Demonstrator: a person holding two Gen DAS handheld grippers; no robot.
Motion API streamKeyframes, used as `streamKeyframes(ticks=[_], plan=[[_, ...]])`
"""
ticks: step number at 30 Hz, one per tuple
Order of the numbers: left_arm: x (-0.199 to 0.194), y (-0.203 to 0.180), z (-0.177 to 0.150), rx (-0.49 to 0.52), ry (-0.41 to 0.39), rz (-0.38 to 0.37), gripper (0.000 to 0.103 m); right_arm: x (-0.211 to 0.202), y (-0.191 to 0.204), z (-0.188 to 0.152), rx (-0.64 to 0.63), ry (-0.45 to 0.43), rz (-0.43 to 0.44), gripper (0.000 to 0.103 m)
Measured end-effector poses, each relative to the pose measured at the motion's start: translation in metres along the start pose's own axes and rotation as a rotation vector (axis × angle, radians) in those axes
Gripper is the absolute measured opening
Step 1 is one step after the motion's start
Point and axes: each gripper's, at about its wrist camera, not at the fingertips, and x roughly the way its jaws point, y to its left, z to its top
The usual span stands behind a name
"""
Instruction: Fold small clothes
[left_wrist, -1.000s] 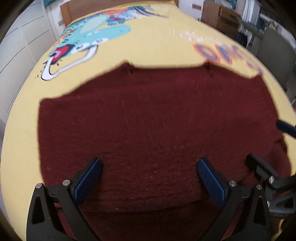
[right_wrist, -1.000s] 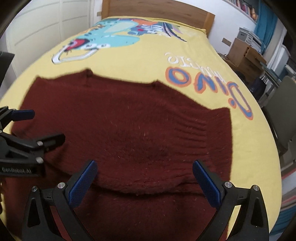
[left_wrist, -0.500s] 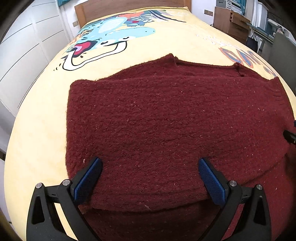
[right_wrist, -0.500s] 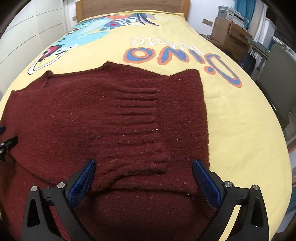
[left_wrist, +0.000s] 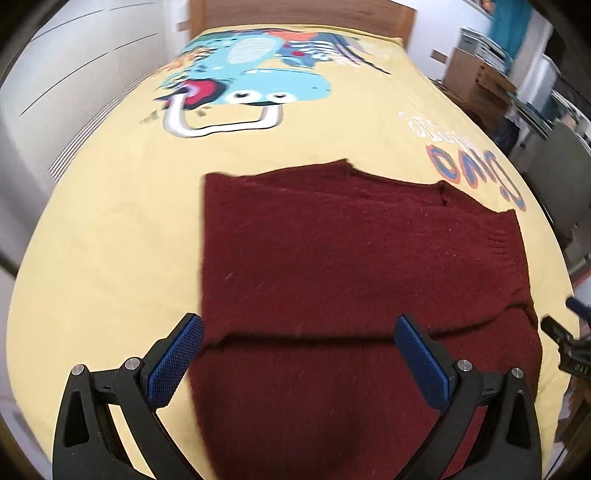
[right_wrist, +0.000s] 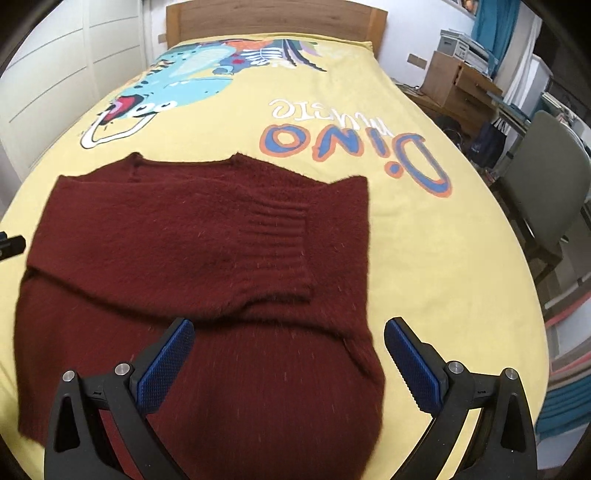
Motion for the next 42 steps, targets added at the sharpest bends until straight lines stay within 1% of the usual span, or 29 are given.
streamKeyframes(ticks=[3, 6, 9, 14, 17, 21, 25, 27, 28, 30, 31, 32, 34, 36, 37, 38, 39, 40, 41, 42], plan=[[-0.018, 0.011, -0.018, -0.016, 0.006, 0.018, 0.102, -0.017, -0.006, -0.022, 0.02, 0.02, 0.003, 0.103], [-0.028, 0.02, -0.039, -0.027, 0.043, 0.021, 0.102, -0.029, -0.015, -0.055, 0.052, 0.06, -0.004, 0.103], [-0.03, 0.026, -0.062, -0.023, 0.106, 0.006, 0.102, -0.032, -0.022, -0.083, 0.082, 0.11, -0.002, 0.103], [-0.023, 0.032, -0.1, -0.028, 0.202, 0.017, 0.102, -0.038, -0.029, -0.121, 0.125, 0.173, -0.008, 0.103], [-0.012, 0.034, -0.121, -0.038, 0.266, 0.027, 0.102, -0.035, -0.033, -0.138, 0.16, 0.215, 0.01, 0.103], [0.003, 0.033, -0.143, -0.06, 0.356, 0.002, 0.102, -0.027, -0.034, -0.154, 0.19, 0.254, 0.015, 0.103], [0.015, 0.029, -0.157, -0.059, 0.408, -0.007, 0.101, -0.018, -0.031, -0.165, 0.213, 0.292, 0.06, 0.103], [0.021, 0.026, -0.162, -0.064, 0.433, -0.029, 0.101, -0.012, -0.028, -0.17, 0.212, 0.319, 0.07, 0.103], [0.023, 0.025, -0.163, -0.058, 0.439, -0.021, 0.101, -0.01, -0.027, -0.173, 0.209, 0.329, 0.069, 0.103], [0.026, 0.021, -0.165, -0.029, 0.433, 0.005, 0.096, -0.007, -0.022, -0.174, 0.192, 0.346, 0.072, 0.103], [0.029, 0.019, -0.166, -0.019, 0.44, 0.002, 0.085, -0.006, -0.02, -0.174, 0.182, 0.353, 0.08, 0.103], [0.032, 0.018, -0.168, -0.023, 0.458, -0.016, 0.078, -0.005, -0.018, -0.174, 0.172, 0.36, 0.088, 0.103], [0.035, 0.018, -0.17, -0.036, 0.473, -0.038, 0.074, -0.002, -0.014, -0.173, 0.165, 0.373, 0.085, 0.103], [0.036, 0.016, -0.169, -0.028, 0.473, -0.056, 0.068, 0.001, -0.012, -0.174, 0.162, 0.397, 0.075, 0.102], [0.035, 0.015, -0.169, -0.029, 0.476, -0.069, 0.061, 0.003, -0.012, -0.172, 0.16, 0.4, 0.07, 0.099], [0.035, 0.015, -0.169, -0.034, 0.48, -0.085, 0.053, 0.003, -0.01, -0.172, 0.151, 0.406, 0.059, 0.095], [0.035, 0.014, -0.169, -0.036, 0.484, -0.101, 0.048, 0.004, -0.009, -0.172, 0.144, 0.416, 0.051, 0.081], [0.034, 0.013, -0.168, -0.034, 0.489, -0.119, 0.038, 0.004, -0.008, -0.172, 0.147, 0.422, 0.058, 0.063], [0.033, 0.013, -0.17, -0.031, 0.493, -0.134, 0.029, 0.005, -0.009, -0.173, 0.161, 0.43, 0.088, 0.056], [0.033, 0.012, -0.17, -0.032, 0.495, -0.148, 0.023, 0.006, -0.009, -0.173, 0.18, 0.44, 0.118, 0.049]])
